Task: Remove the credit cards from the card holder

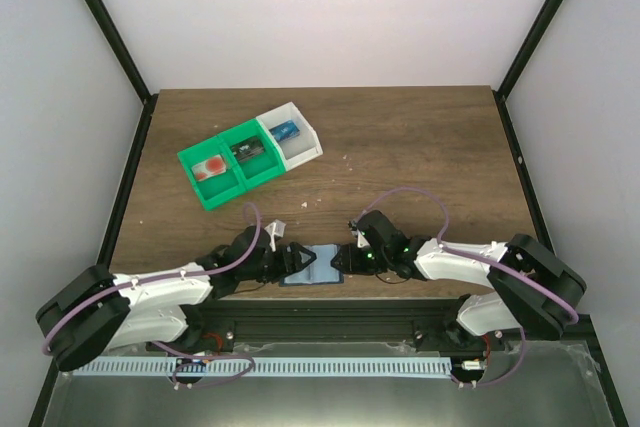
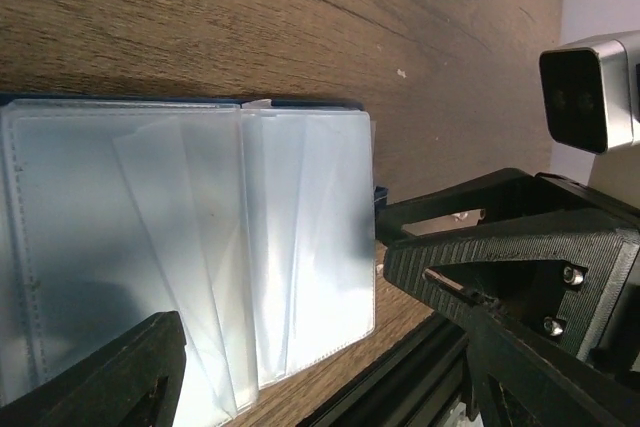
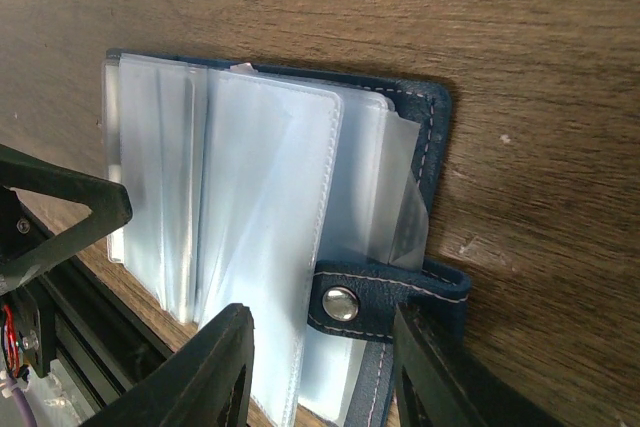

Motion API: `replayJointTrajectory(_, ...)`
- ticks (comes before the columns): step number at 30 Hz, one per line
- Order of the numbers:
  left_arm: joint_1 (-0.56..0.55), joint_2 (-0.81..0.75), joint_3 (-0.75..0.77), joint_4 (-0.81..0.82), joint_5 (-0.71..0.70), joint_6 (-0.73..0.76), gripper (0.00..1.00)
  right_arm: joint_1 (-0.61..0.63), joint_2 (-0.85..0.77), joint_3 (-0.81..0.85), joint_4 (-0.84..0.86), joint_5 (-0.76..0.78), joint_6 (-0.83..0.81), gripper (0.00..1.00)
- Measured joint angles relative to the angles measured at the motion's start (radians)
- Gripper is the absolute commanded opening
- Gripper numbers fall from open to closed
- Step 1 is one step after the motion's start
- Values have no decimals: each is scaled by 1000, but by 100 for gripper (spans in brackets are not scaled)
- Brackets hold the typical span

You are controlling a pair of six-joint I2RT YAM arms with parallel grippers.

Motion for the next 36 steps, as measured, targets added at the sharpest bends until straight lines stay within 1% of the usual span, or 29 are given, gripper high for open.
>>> replayJointTrajectory(6,0,-5,2,-10,0,1,79,0,0,0,0,0,0,40)
replayJointTrajectory(13,0,-70,32,-122,-47,19,79,0,0,-1,1,0,0,41)
replayJointTrajectory(20,0,-95,27,-163,-61,24,80,0,0,-1,1,0,0,40)
replayJointTrajectory(26,0,-51,10,-140,-53,23,80,0,0,-1,1,0,0,41)
replayJointTrajectory(36,0,52,22,-12,-13,23,80,0,1,-1,1,0,0,40)
